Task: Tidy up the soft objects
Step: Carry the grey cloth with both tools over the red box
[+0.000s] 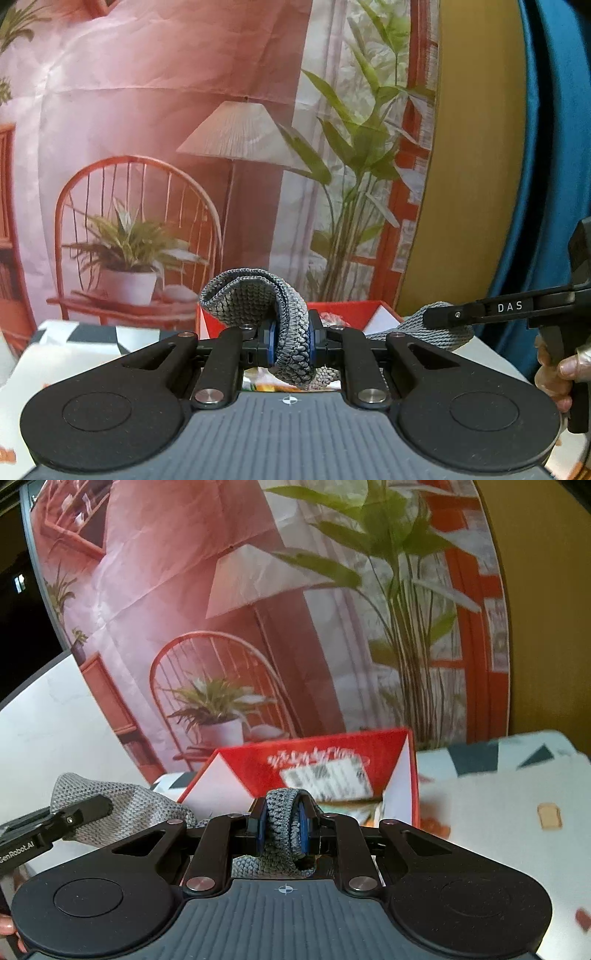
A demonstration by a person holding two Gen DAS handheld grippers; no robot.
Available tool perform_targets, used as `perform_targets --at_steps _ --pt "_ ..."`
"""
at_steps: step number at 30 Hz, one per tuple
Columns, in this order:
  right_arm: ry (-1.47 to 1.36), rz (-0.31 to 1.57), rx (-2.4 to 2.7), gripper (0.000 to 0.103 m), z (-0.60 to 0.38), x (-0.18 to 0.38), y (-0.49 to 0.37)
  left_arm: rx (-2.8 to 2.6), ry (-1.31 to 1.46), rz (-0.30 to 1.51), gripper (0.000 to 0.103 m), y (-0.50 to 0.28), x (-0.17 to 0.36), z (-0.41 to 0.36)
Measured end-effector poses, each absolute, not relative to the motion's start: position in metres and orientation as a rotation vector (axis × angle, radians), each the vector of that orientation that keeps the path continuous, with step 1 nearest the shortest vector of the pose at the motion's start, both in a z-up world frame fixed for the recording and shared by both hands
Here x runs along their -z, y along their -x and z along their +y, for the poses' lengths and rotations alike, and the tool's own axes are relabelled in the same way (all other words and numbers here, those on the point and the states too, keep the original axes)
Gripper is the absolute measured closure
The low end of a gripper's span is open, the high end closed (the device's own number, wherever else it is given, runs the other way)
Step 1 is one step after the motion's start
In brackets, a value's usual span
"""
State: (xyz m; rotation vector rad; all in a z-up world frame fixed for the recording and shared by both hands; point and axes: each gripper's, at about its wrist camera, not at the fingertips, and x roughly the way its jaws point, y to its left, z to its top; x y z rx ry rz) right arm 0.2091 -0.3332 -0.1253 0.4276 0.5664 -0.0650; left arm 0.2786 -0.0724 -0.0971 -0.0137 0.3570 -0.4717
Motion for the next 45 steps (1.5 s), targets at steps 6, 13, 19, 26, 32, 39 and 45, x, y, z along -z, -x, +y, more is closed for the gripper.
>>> perform_targets --at_steps 6,13,19,26,32,39,45 --pt "-0.366 0.568 0.102 0.087 -0.34 0.132 -0.251 0.427 -0.006 0.358 0.086 -0.32 0.1 -0.088" --pt "-0.25 0.625 0.118 0.087 -0.339 0.156 -0.303 0.423 -0.038 0.451 0.086 -0.372 0.122 -0.105" --pt "-0.206 0.742 0.11 0.087 -0.332 0.189 -0.333 0.487 -0.086 0.609 0.086 -0.396 0.152 -0.115" --pt "-0.212 0.831 0.097 0.087 -0.33 0.207 -0.339 0.541 -0.092 0.706 0.086 -0.402 0.171 -0.119" --pt "-0.214 0.82 0.124 0.078 -0.332 0.202 -0.335 0.522 -0.122 0.673 0.062 -0.398 0.162 -0.119" --pt "-0.222 0.703 0.176 0.063 -0.336 0.172 -0.309 0.484 -0.125 0.582 0.038 -0.379 0.131 -0.106" --pt "-0.238 0.646 0.184 0.062 -0.334 0.153 -0.281 0.462 -0.124 0.516 0.033 -0.353 0.109 -0.092"
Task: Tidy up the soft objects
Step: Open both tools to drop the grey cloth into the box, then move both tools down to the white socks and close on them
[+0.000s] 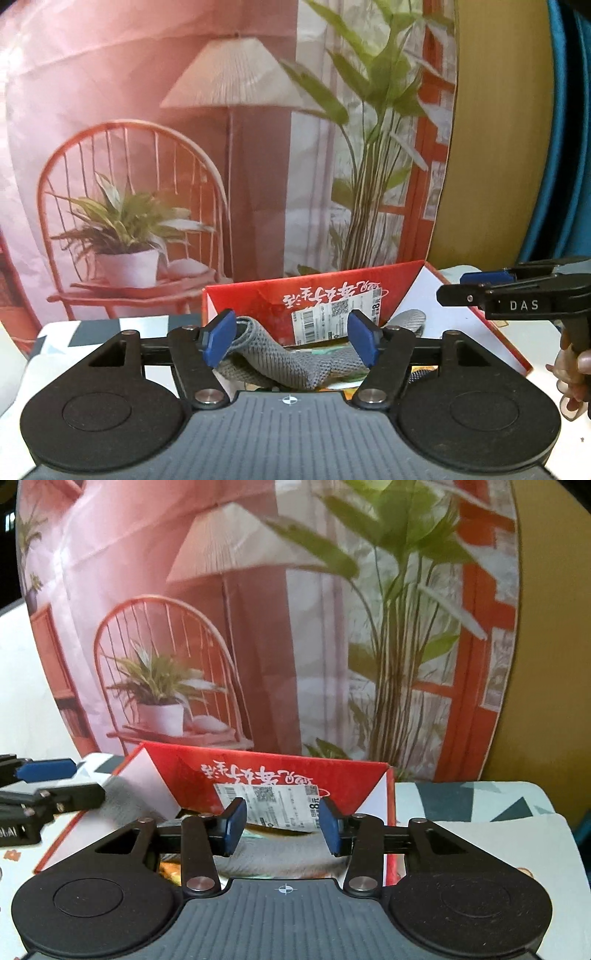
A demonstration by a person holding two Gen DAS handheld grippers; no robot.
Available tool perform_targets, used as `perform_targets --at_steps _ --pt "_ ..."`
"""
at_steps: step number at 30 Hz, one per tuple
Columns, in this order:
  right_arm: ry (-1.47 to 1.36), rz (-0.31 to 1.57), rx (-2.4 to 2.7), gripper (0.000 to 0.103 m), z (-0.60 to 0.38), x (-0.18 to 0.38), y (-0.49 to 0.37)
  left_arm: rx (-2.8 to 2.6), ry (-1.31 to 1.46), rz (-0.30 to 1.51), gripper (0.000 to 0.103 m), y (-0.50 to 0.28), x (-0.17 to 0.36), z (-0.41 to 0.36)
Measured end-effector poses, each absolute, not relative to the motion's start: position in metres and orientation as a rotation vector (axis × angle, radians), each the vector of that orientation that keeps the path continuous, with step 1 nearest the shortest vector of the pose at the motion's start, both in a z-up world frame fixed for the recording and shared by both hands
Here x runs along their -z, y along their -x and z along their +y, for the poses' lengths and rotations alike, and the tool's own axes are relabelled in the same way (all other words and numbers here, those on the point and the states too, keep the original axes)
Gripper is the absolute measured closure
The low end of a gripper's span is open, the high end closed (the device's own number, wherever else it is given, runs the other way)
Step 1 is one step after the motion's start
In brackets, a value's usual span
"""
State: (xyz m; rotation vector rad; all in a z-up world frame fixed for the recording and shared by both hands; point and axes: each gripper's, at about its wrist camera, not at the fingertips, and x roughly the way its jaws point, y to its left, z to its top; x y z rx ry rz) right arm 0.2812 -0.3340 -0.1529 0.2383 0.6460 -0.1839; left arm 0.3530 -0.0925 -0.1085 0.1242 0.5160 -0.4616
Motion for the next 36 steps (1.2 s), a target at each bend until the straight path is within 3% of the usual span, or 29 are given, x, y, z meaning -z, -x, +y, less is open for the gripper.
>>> perform_targets --at_steps 8,11,14,19,22,36 --pt "-0.217 0.595 0.189 0.062 -0.313 0.148 -0.237 0.463 -0.115 0.479 0.029 -0.306 0.103 -0.075" --pt "-0.218 0.56 0.182 0.047 -0.305 0.148 -0.217 0.457 -0.116 0.467 0.028 -0.287 0.106 -0.069" --pt "-0.207 0.551 0.174 0.045 -0.298 0.15 -0.201 0.448 -0.115 0.462 0.022 -0.271 0.111 -0.063" --pt "-0.21 0.527 0.167 0.015 -0.288 0.157 -0.174 0.437 -0.092 0.47 0.008 -0.25 0.124 -0.051" --pt "-0.21 0.522 0.161 0.002 -0.282 0.163 -0.163 0.439 -0.077 0.489 0.005 -0.24 0.134 -0.044" --pt "-0.23 0.567 0.168 0.0 -0.271 0.208 -0.126 0.379 -0.03 0.579 0.005 -0.222 0.175 -0.009"
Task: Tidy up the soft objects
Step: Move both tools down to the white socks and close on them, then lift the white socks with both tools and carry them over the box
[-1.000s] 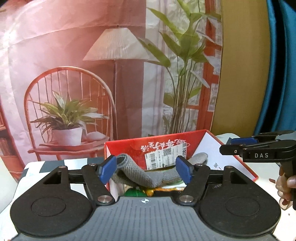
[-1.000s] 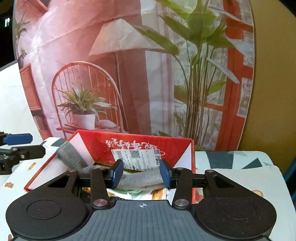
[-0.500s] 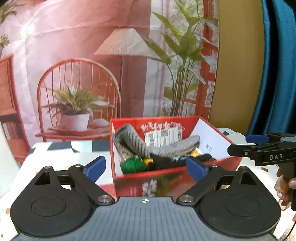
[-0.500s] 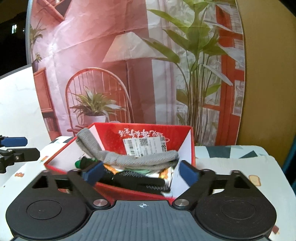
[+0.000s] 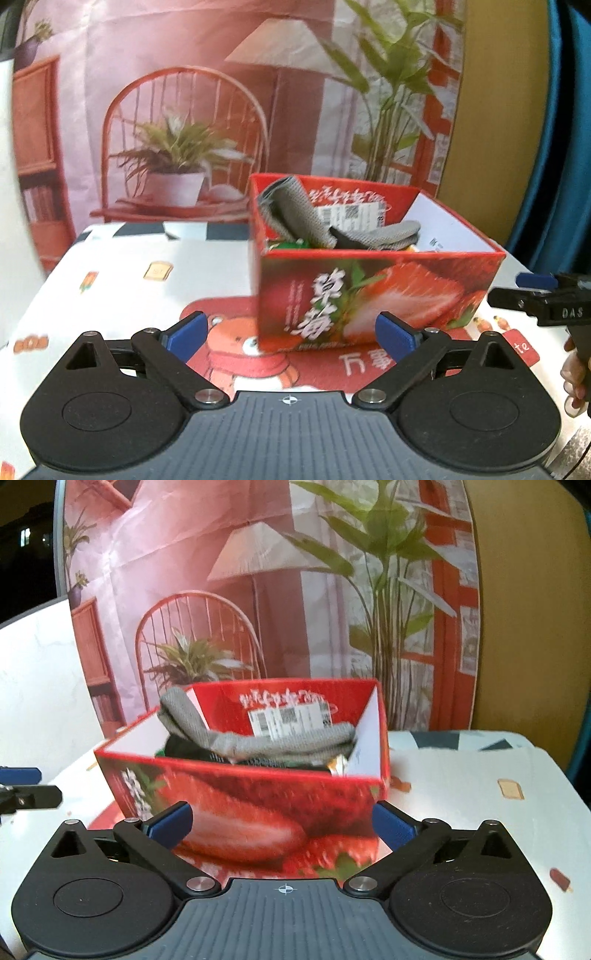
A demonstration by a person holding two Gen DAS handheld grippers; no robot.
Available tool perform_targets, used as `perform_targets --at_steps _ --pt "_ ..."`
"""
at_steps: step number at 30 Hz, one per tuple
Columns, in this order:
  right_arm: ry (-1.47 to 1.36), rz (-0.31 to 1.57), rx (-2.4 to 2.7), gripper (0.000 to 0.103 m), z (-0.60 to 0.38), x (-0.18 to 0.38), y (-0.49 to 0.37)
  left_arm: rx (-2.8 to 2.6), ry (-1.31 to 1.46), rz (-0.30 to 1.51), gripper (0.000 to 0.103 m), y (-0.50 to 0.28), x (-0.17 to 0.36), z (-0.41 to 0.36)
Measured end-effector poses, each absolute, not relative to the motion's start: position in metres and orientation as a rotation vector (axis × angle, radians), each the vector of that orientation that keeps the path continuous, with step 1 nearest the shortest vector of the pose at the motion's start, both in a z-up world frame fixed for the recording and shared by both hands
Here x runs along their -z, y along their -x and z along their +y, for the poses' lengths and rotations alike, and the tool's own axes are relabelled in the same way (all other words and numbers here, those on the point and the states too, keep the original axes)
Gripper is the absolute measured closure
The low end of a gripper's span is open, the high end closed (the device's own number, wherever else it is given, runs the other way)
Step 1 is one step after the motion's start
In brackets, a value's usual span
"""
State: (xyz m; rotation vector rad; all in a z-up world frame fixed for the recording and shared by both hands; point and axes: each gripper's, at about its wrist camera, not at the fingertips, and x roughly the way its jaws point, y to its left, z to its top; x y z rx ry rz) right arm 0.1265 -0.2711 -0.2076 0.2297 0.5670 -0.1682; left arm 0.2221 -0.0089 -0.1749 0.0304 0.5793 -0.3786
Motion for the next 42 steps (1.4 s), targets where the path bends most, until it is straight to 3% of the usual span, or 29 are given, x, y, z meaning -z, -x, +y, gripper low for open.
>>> perform_targets --at_steps 8,12,18,20,22,25,28,33,42 --pt "-0.254 0.628 0.186 0.003 -0.277 0.239 -0.112 0.391 -0.012 0.64 0.005 -0.225 0.195 -0.007" --pt "-0.269 0.668 0.183 0.009 -0.274 0.253 -0.105 0.41 -0.001 0.687 0.006 -0.228 0.214 -0.014" --pt "-0.31 0.752 0.191 0.026 -0.27 0.276 -0.096 0.422 -0.006 0.752 0.012 -0.235 0.241 -0.022" --pt "-0.33 0.768 0.195 0.036 -0.271 0.283 -0.095 0.416 -0.013 0.76 0.017 -0.238 0.248 -0.024" --pt "-0.355 0.773 0.186 0.048 -0.271 0.287 -0.096 0.408 -0.026 0.772 0.042 -0.242 0.254 -0.025" --pt "-0.335 0.775 0.178 0.061 -0.267 0.288 -0.101 0.364 -0.084 0.751 0.069 -0.242 0.257 -0.027" --pt "-0.324 0.775 0.172 0.068 -0.266 0.289 -0.109 0.356 -0.066 0.75 0.079 -0.246 0.257 -0.02" --pt "-0.341 0.776 0.153 0.072 -0.264 0.289 -0.129 0.3 -0.064 0.742 0.085 -0.254 0.255 -0.013" --pt "-0.324 0.761 0.124 0.076 -0.252 0.291 -0.169 0.226 -0.034 0.742 0.085 -0.268 0.254 0.005"
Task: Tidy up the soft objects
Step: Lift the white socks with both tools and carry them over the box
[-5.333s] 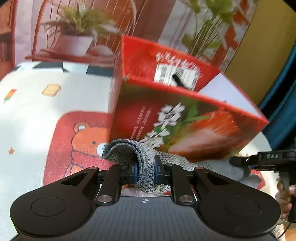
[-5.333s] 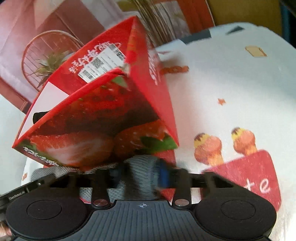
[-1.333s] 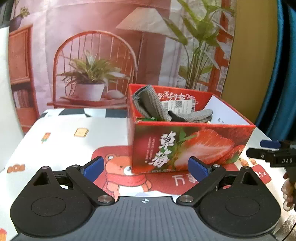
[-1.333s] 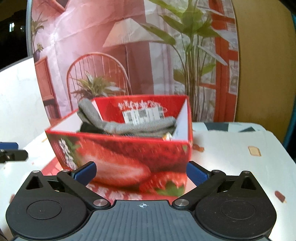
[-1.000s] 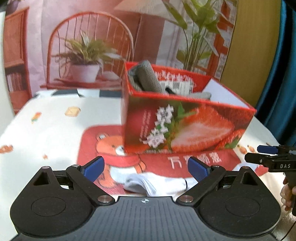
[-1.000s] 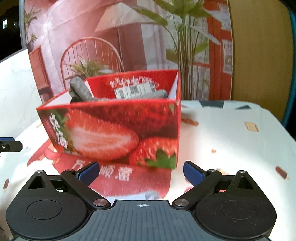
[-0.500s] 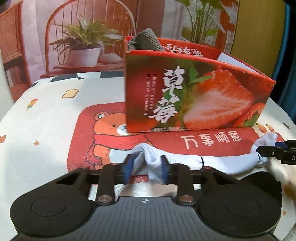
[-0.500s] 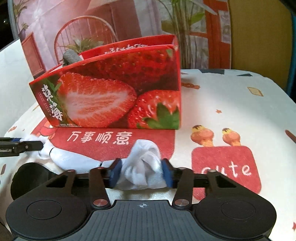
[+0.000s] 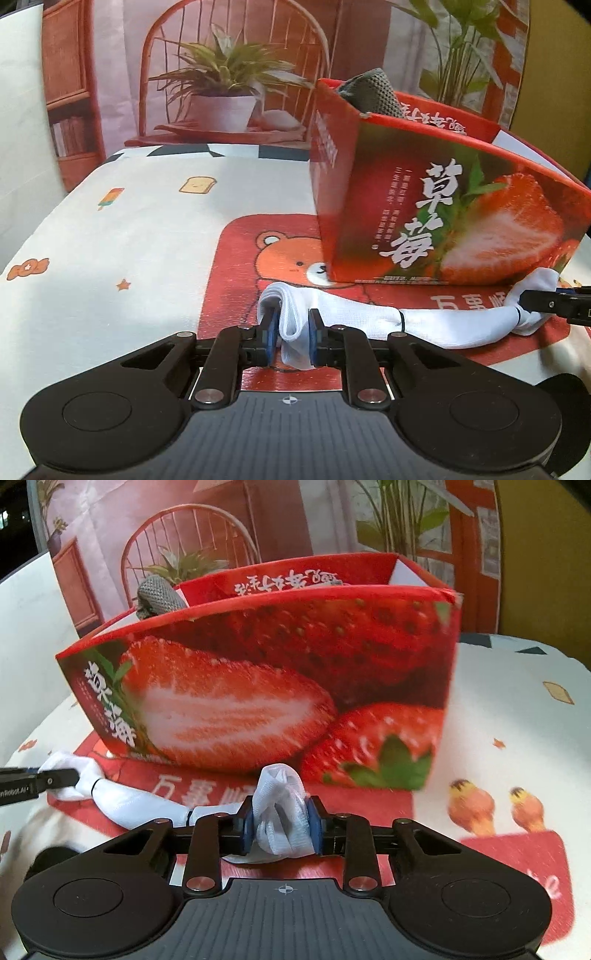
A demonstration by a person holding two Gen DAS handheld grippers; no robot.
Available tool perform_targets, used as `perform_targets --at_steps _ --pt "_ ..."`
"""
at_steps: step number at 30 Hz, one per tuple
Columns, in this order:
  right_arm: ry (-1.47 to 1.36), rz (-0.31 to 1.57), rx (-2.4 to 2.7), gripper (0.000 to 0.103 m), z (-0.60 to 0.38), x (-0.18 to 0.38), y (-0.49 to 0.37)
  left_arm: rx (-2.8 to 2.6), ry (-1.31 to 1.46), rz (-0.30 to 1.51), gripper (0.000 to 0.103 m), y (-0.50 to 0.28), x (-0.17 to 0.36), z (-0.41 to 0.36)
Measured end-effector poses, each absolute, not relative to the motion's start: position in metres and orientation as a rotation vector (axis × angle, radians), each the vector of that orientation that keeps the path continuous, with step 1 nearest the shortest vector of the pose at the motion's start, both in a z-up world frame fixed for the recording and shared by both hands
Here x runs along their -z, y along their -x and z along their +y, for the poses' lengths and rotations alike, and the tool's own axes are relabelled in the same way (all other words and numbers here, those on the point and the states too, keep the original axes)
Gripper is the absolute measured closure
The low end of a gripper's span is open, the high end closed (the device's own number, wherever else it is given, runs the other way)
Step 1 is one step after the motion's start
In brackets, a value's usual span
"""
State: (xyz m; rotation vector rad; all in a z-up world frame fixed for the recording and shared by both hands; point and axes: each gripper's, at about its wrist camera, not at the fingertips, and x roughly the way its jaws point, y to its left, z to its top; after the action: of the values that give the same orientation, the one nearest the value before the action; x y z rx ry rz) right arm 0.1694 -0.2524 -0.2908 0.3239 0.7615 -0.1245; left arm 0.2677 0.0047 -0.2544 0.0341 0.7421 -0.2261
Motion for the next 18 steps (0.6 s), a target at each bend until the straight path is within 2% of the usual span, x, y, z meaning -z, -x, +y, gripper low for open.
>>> perform_targets --at_steps 18 --pt "-0.336 0.693 0.103 0.076 -0.253 0.301 -0.156 0.226 -0.046 0.718 0.086 -0.261 0.258 0.002"
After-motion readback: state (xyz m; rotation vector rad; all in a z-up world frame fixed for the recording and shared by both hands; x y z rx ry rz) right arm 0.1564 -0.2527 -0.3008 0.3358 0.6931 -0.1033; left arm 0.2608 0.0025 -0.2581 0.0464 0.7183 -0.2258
